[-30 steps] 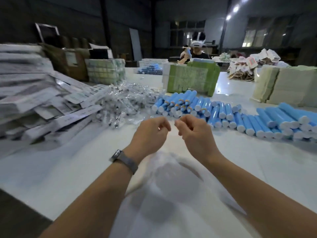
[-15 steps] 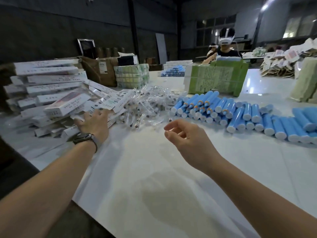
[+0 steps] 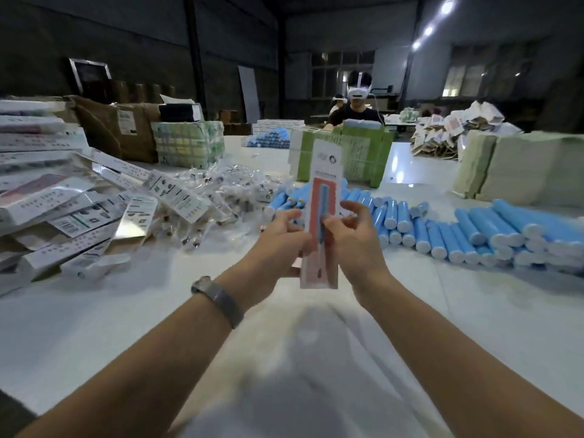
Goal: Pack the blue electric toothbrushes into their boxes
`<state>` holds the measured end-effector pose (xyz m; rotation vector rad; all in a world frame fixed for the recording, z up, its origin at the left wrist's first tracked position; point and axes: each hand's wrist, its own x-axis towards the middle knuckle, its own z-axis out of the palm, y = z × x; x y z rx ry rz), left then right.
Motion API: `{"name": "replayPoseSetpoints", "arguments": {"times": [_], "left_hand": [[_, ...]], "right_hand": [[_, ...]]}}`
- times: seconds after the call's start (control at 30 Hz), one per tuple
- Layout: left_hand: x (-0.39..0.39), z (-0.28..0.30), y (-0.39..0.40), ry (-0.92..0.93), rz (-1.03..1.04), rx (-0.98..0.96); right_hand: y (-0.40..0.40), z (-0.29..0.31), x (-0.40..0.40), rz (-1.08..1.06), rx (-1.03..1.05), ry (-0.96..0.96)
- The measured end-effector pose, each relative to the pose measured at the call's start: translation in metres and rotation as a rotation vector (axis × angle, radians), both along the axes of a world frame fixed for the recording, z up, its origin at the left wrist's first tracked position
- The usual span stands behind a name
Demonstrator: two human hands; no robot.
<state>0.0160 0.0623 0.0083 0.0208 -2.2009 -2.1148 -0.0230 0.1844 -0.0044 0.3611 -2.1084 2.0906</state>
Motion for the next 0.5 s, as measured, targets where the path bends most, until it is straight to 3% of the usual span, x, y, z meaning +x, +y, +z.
{"name": "replayPoseSetpoints", "arguments": {"times": [0.17,0.3,0.37,0.5], "left_hand": [[-0.009,-0.024,0.015,0.165,-0.007,0.220],[-0.009,-0.035,0.005,0.241,-0.061,0.165],[-0.003,-0.036,0.005,0.291,-0.152,0.085],[0.003,-0.038,0.014,0.334,-0.263,-0.057]], "right_hand": [[0.014,-0.006,-0.001,0.063,0.166,0.117],[0.035,-0.007,-0.025,-0.194,0.412,0.139],[0.048,-0.009,-0.042,-0.324,0.655,0.113],[0.056,-0.018,-0.073,-0.357,1.193,-0.018]]}}
